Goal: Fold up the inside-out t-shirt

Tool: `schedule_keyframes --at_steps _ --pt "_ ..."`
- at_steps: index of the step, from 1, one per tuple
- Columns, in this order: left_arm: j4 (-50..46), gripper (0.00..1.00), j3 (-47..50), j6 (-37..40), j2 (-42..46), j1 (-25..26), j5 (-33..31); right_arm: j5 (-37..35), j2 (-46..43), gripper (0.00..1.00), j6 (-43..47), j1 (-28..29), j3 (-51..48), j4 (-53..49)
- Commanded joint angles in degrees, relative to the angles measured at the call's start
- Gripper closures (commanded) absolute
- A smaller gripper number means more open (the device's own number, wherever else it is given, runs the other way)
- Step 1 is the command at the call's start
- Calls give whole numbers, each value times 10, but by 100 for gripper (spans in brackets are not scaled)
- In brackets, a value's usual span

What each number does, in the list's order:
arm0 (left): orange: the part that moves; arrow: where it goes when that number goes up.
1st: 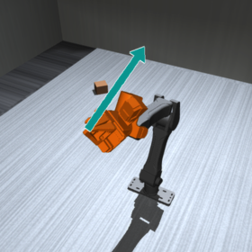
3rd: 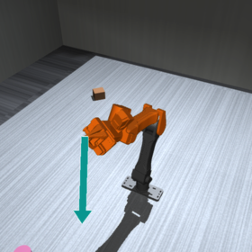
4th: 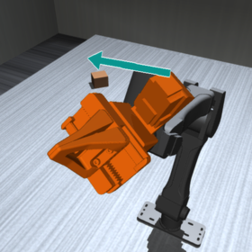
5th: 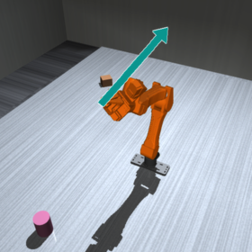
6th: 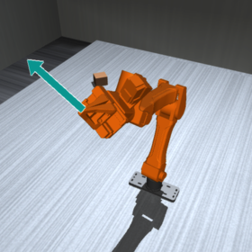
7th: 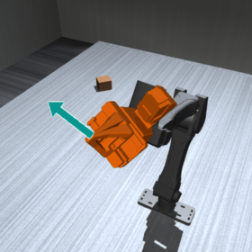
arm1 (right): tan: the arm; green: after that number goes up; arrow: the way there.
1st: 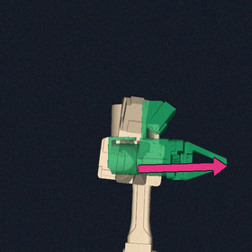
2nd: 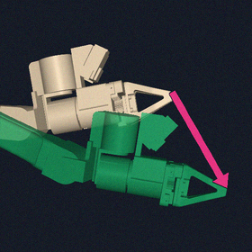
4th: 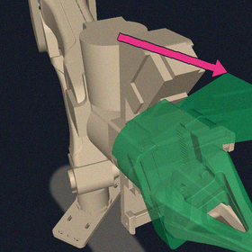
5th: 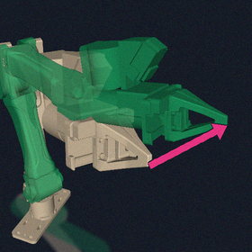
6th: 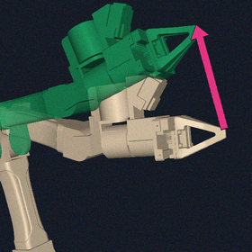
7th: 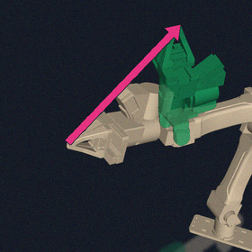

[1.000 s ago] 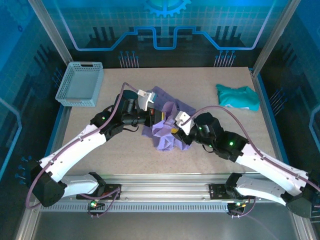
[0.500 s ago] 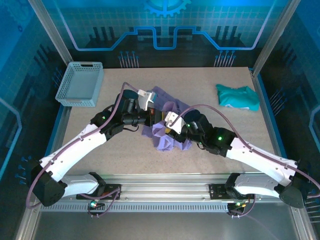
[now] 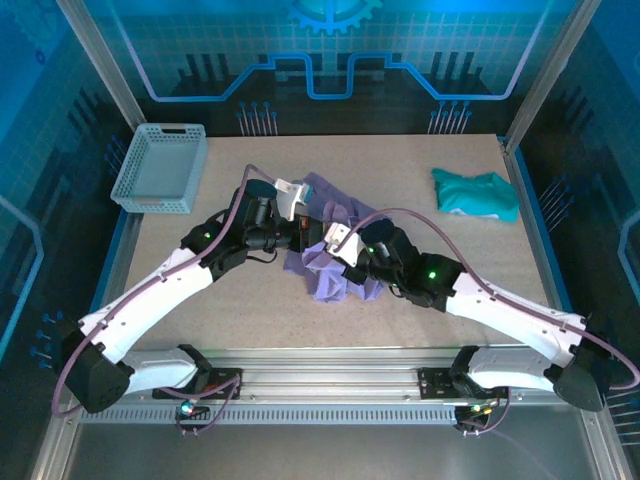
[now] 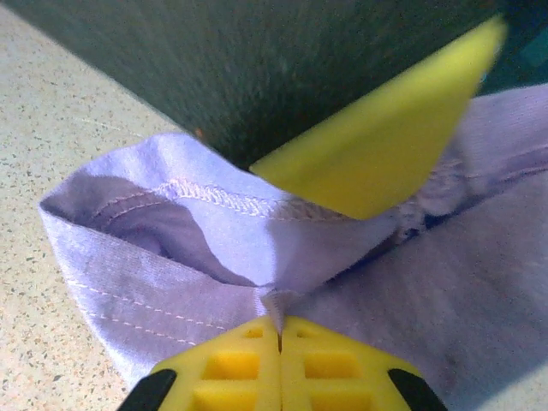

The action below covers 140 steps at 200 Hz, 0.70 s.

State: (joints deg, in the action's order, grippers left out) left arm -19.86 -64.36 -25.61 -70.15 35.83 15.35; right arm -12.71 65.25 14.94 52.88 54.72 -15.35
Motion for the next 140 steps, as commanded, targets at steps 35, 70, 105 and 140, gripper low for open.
schedule_keyframes --at_steps 35,70,105,140 --pt "2 100 0 -30 8 -48 -43 68 -90 98 -40 -4 -30 26" --pt "11 100 -8 -36 -21 -103 -48 133 -122 100 -76 -30 -31 80" --pt "31 100 -41 -46 -90 -151 -42 166 -114 100 -122 -42 -8 134" --pt "48 100 -117 -50 -204 -155 -19 135 -49 100 -196 -39 17 159"
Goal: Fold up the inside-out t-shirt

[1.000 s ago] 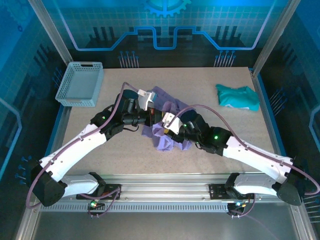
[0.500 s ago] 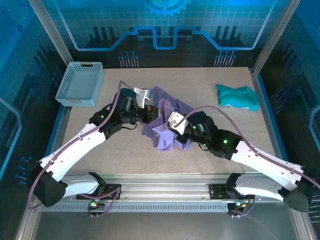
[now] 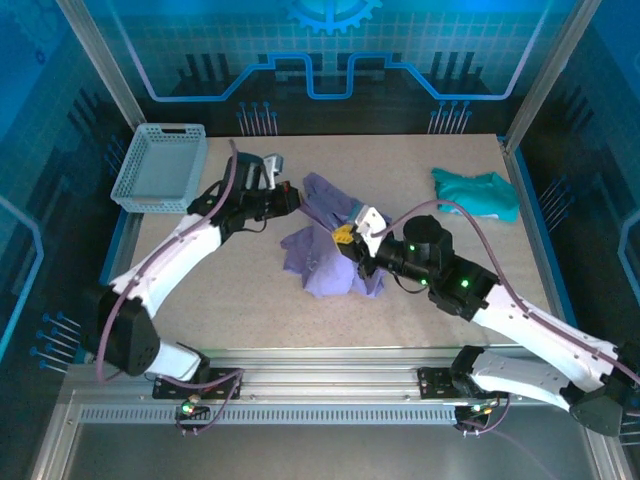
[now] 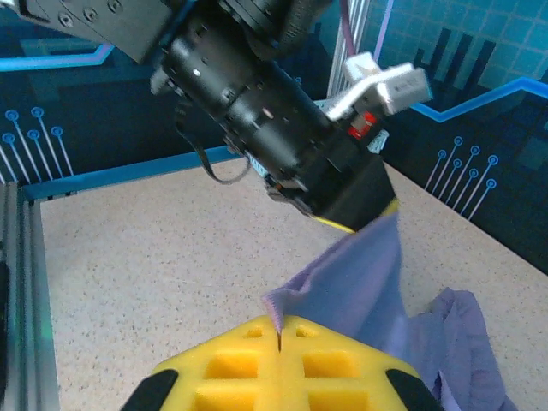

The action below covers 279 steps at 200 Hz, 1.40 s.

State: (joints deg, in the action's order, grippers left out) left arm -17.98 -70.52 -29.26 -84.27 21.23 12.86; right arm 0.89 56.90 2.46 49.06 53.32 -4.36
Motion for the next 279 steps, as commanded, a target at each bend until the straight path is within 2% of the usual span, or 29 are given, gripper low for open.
schedule_keyframes --at_steps 1,7,32,60,87,118,139,157,173,204,249,279 --pt "29 100 -58 -14 -66 -9 8 -4 36 100 -75 0 31 49" --pt "29 100 -73 -15 -87 -10 19 -15 53 100 -93 1 33 51" --pt "39 86 -110 -30 -162 -31 62 -65 119 100 -173 5 36 53" --pt "83 64 -80 -71 -176 -92 108 -96 197 100 -230 22 48 62" --pt "116 47 0 -89 -115 -159 105 -108 281 100 -265 42 78 65" --pt "136 40 125 -119 -11 -234 85 -85 380 100 -298 62 122 77" --pt "121 32 200 -126 74 -262 44 -59 453 100 -316 79 160 80" --pt "97 23 234 -104 128 -275 -16 -33 503 100 -326 90 186 88" --pt "76 21 238 -81 133 -283 -38 -6 528 100 -329 96 198 100" --pt "83 21 240 -101 123 -286 -12 11 551 100 -318 97 218 80" --pt "33 19 263 -99 196 -286 -57 65 606 100 -344 111 238 80" --pt "-5 18 304 -113 255 -286 -46 124 604 81 -358 110 229 97"
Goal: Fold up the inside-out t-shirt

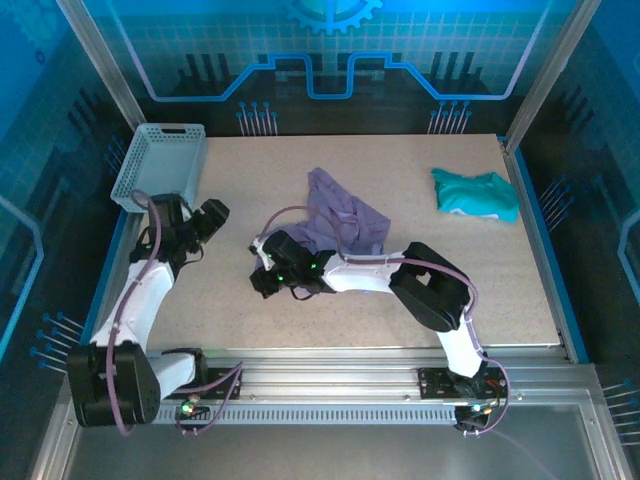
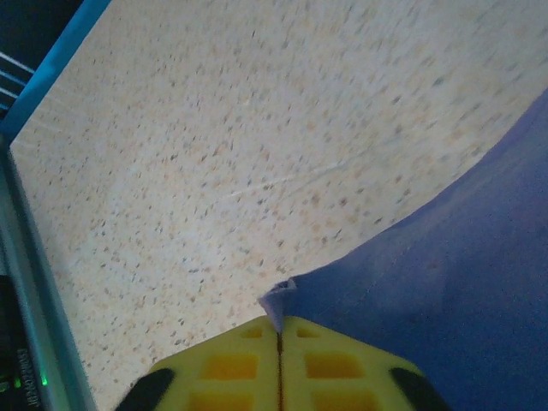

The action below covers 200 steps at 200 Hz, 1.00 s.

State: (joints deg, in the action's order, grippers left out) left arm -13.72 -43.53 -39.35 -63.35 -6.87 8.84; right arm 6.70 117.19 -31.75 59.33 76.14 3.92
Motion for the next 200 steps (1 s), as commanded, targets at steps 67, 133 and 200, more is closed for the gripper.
schedule_keyframes --at_steps 67,133,200 --pt "-171 23 125 -49 134 160 -100 112 -196 61 52 -62 -123 2" --pt "-181 26 80 -30 -56 353 -195 92 -343 59 79 -174 -239 -12" --pt "-176 34 18 -6 -208 409 -238 104 -393 59 80 -216 -303 -4"
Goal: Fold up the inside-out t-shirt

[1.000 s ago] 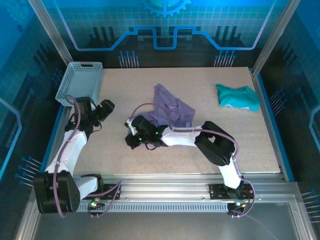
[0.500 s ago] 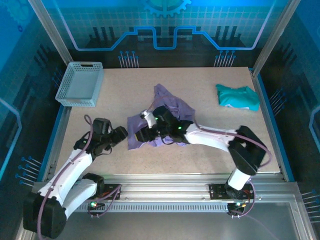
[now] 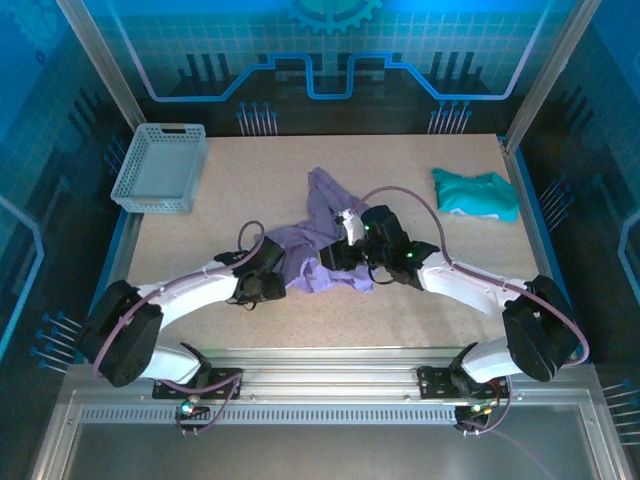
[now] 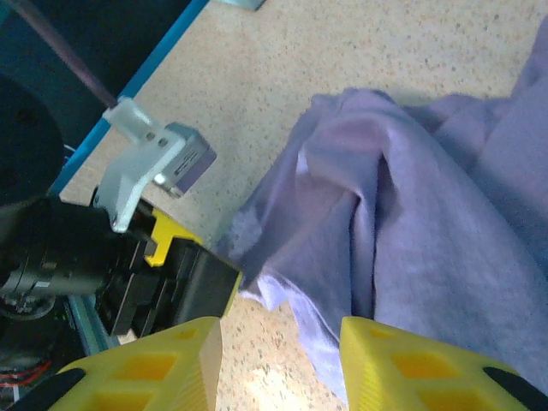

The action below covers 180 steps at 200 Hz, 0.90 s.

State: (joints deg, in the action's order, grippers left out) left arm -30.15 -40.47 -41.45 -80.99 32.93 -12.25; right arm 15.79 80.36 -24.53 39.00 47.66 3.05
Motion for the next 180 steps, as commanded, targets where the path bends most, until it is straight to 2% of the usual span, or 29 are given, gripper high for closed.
schedule_keyframes --at_steps 1,30,54,131,148,160,180 --pt "-12 34 -13 15 -33 11 -27 13 -25 59 7 -13 -19 5" --pt "-7 36 -5 4 -39 19 -33 9 -47 58 4 -26 -43 9" --pt "18 43 8 -2 -51 19 -21 10 -51 58 3 -32 -52 11" --pt "78 79 32 14 -61 17 -36 -6 -65 58 13 -47 -50 -26" --pt "80 87 28 26 -52 14 -42 -29 -78 58 22 -56 -47 -50" --pt "77 100 24 39 -37 10 -49 -59 -82 58 28 -67 -36 -77" --pt "76 100 21 58 9 3 -62 -123 -63 55 28 -102 -4 -103"
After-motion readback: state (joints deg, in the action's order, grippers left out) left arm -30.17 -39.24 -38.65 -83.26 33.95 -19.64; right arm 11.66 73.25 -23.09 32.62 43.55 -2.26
